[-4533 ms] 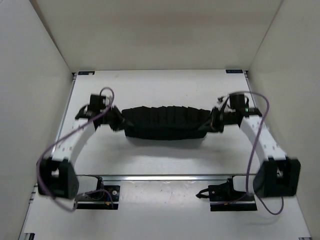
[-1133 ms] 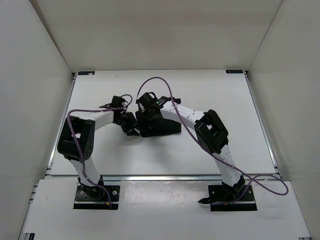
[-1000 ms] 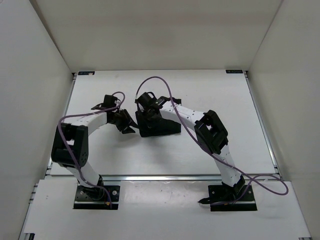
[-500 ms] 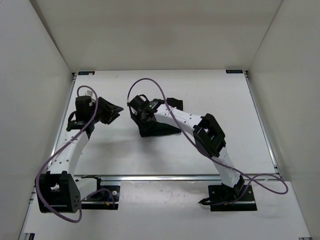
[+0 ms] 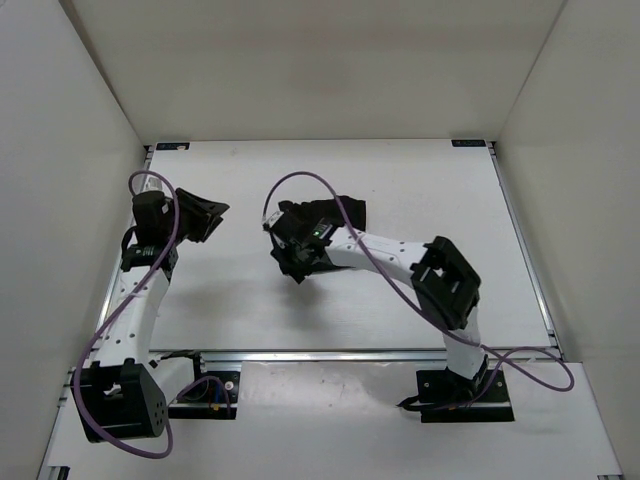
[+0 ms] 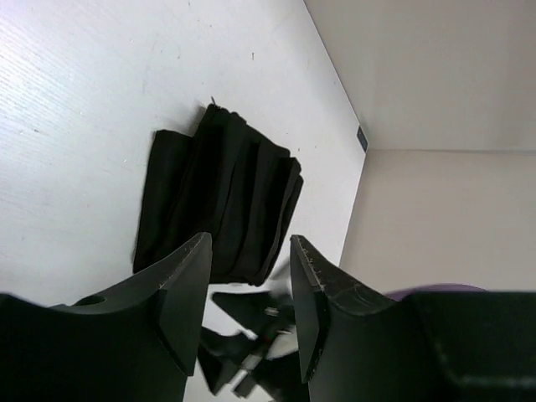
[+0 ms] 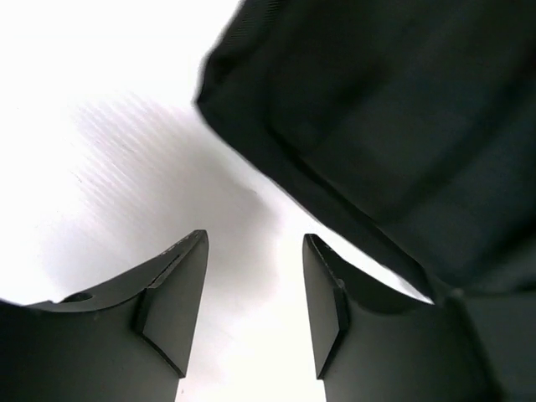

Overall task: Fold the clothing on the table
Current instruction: Fold the skirt

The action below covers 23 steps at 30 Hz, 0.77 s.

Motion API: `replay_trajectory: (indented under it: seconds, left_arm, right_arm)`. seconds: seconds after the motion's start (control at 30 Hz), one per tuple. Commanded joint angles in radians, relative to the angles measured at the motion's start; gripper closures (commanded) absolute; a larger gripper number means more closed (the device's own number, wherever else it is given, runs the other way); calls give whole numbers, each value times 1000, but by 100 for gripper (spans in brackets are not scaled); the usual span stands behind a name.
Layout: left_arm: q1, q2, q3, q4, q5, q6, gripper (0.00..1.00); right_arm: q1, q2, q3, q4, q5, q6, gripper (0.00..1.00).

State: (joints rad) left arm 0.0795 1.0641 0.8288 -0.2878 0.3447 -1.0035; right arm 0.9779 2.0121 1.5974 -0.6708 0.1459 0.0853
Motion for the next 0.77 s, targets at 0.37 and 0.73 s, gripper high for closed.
replay_trajectory:
  seconds: [0.37, 0.73]
  left_arm:
    - [-44, 30, 90, -214, -10, 265, 43]
    - [-53, 40, 30, -225, 16, 299, 43]
  right_arm:
    - [-390, -366, -148, -82, -8, 200, 45]
    - [-561, -391, -205, -70, -149, 142, 41]
